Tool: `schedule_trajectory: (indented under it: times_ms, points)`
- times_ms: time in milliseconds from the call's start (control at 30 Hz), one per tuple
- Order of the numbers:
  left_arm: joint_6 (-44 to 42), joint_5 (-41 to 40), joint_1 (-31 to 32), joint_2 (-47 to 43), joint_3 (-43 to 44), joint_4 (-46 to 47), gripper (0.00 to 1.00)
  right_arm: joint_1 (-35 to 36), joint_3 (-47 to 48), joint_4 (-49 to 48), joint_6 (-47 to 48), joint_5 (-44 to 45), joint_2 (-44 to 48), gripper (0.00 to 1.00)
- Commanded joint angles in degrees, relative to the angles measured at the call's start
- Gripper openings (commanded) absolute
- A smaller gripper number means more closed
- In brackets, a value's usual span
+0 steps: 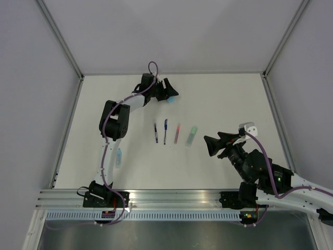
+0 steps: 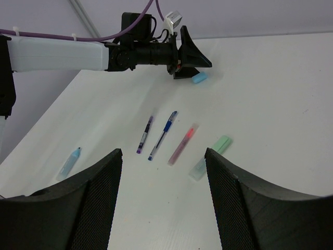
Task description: Insert the pens into the pen caps
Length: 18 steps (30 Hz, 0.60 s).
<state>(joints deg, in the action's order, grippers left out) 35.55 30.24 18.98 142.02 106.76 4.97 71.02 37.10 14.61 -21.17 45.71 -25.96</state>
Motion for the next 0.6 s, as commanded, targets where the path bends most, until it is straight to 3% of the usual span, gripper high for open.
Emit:
schedule_trajectory:
  times_ms: [0, 233, 367, 567]
  points:
    - [2.68, 3.77, 2.63, -2.44, -5.32, 3.02, 0.77, 0.25, 0.87, -0.72, 0.60, -0.10, -0.32, 0.71]
    - [0.14, 5.79, 6.68, -7.45, -14.29, 7.32, 0.77, 0.25, 0.43, -1.60, 1.48, 2.01, -1.03, 0.72]
    - [0.22, 9.39, 7.65, -10.61, -19.56, 14.69, 0.77, 0.26, -0.19, -2.92, 2.62, 4.29, -1.11, 0.71]
    - [1.62, 16.76, 9.14, -10.09, -18.08, 18.66, 0.77, 0.26, -0.28, -4.76, 4.55, 6.40, -1.55, 0.71]
